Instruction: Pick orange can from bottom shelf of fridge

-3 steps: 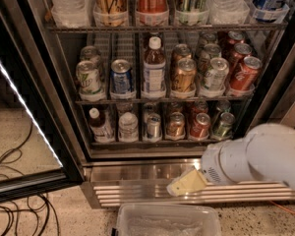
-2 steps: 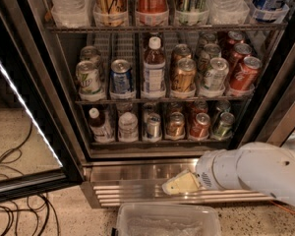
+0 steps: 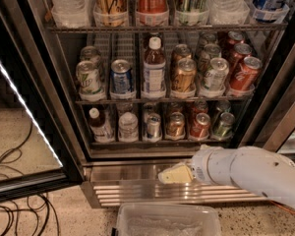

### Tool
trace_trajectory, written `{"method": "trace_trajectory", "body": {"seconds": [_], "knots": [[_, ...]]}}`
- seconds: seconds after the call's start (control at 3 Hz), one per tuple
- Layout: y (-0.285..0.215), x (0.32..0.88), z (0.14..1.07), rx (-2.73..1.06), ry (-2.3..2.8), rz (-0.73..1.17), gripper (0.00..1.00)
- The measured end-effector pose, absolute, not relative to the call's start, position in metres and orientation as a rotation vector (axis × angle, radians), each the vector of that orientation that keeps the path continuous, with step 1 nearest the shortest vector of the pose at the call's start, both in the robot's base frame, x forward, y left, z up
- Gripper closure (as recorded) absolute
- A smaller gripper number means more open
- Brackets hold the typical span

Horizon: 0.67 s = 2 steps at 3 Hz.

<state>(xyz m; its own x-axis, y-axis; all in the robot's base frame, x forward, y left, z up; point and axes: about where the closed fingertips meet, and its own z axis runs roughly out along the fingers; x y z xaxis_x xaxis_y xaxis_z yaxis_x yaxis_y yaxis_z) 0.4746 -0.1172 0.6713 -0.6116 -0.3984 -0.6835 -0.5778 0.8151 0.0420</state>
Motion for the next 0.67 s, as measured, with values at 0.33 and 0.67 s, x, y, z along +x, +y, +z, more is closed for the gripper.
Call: {"method": "trace_trajectory", "body": {"seconds": [0.33,0.67], "knots": [[-0.106,0.503,0.650,-0.613,2.224,0.416,0.00],[-0.102,0.541,0.628,-0.475,2.115,0.459,0.00]]}}
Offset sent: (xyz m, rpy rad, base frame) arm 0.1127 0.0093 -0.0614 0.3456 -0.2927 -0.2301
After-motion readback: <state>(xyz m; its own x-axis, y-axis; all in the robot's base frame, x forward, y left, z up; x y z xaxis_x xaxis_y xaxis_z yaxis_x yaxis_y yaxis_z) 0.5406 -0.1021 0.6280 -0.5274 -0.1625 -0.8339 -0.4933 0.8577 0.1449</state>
